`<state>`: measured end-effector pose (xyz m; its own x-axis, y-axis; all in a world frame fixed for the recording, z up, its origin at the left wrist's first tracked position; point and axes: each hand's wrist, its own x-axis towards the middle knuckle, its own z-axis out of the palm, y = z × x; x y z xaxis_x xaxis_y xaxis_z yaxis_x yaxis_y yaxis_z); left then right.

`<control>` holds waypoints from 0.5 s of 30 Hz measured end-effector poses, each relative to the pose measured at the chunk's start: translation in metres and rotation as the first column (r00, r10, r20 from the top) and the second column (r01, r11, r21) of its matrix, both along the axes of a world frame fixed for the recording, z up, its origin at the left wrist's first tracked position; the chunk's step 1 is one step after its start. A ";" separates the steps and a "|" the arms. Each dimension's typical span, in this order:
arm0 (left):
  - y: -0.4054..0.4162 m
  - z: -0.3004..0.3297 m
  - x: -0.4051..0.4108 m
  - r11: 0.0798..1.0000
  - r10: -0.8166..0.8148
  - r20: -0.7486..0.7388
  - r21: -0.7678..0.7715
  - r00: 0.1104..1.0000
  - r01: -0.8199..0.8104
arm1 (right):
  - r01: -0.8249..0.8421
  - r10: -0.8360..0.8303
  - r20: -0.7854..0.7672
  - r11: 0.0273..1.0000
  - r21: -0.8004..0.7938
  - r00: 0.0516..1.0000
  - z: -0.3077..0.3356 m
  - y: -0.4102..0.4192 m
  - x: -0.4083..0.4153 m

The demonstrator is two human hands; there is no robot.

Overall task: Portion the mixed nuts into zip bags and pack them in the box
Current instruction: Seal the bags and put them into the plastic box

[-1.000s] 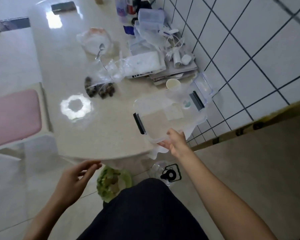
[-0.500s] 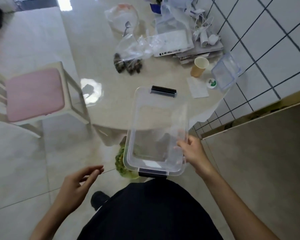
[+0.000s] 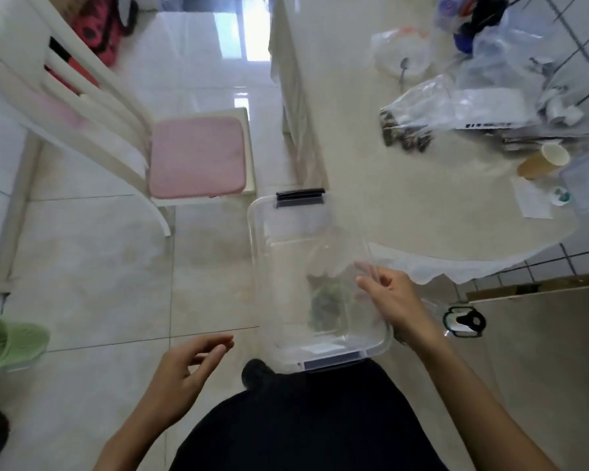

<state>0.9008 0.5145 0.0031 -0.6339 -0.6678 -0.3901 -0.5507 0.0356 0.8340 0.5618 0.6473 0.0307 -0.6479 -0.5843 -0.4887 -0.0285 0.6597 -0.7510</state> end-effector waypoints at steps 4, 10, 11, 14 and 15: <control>-0.029 -0.009 0.022 0.998 0.047 0.014 0.028 0.999 -0.048 | -0.013 0.013 0.001 1.000 -0.004 1.000 0.003 -0.035 0.016; -0.101 -0.008 0.002 0.999 0.038 0.005 0.007 0.999 -0.038 | 0.055 -0.055 0.011 0.997 -0.046 0.998 -0.001 -0.101 0.007; -0.117 -0.008 -0.005 1.000 0.029 0.002 -0.003 1.000 -0.029 | 0.066 -0.067 -0.009 0.996 -0.064 0.998 -0.003 -0.116 0.002; -0.172 -0.004 -0.034 0.999 0.014 -0.003 -0.034 1.000 -0.014 | 0.091 -0.097 -0.040 0.989 -0.116 0.995 -0.008 -0.159 -0.022; -0.193 -0.002 -0.046 0.999 0.000 0.002 -0.049 1.000 0.000 | 0.112 -0.118 -0.040 0.985 -0.130 0.992 -0.010 -0.173 -0.032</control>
<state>0.8549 0.3211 0.0008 -0.6329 -0.6862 -0.3586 -0.5527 0.0760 0.8299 0.5299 0.4746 0.0211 -0.7350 -0.5600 -0.3823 0.0046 0.5597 -0.8287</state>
